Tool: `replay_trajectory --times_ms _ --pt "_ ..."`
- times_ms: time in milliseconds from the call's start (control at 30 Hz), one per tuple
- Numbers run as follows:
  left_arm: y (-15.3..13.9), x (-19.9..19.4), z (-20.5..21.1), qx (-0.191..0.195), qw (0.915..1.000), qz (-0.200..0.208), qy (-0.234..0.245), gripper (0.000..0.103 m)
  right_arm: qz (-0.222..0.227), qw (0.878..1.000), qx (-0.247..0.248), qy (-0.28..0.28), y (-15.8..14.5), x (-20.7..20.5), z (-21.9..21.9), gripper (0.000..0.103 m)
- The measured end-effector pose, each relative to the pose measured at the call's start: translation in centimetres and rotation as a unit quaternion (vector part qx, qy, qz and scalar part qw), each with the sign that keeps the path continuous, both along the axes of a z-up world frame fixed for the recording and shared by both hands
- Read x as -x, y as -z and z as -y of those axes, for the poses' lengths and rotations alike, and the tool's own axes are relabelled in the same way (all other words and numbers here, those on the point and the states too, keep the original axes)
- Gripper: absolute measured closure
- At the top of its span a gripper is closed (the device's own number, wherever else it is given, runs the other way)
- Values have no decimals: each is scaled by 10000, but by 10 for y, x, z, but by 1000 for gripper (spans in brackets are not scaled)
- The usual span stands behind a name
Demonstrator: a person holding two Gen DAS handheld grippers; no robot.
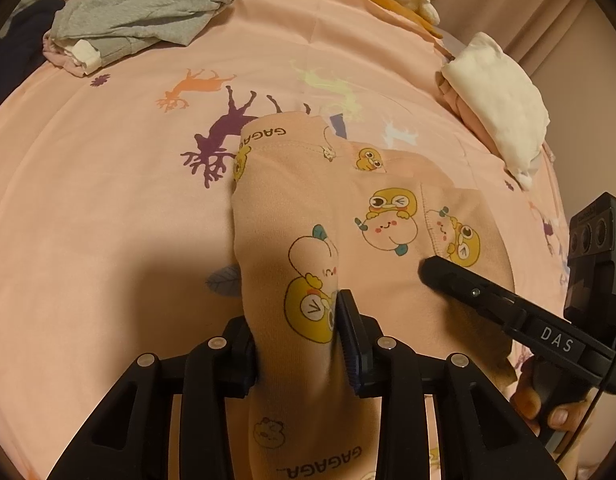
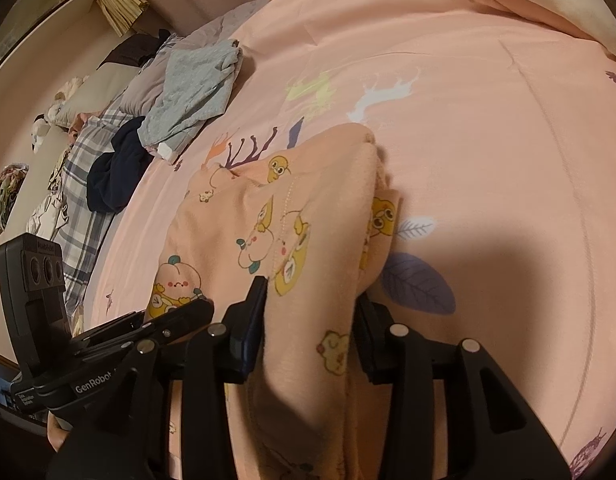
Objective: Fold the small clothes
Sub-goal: 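Fold the lifted end over the shirt with the right tool while the left tool holds the body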
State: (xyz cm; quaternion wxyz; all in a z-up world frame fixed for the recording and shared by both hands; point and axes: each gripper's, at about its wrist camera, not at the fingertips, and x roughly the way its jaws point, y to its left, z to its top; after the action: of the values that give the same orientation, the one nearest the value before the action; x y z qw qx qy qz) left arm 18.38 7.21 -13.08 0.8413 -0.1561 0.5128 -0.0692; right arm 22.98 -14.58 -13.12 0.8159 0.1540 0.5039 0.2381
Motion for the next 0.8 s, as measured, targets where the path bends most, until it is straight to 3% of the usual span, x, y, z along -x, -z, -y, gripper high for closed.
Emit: replay_trajectory --times_ms 800 --pt "-3 12 -2 -112 9999 30 -89 70 -80 9991 -113 399 -2 5 24 53"
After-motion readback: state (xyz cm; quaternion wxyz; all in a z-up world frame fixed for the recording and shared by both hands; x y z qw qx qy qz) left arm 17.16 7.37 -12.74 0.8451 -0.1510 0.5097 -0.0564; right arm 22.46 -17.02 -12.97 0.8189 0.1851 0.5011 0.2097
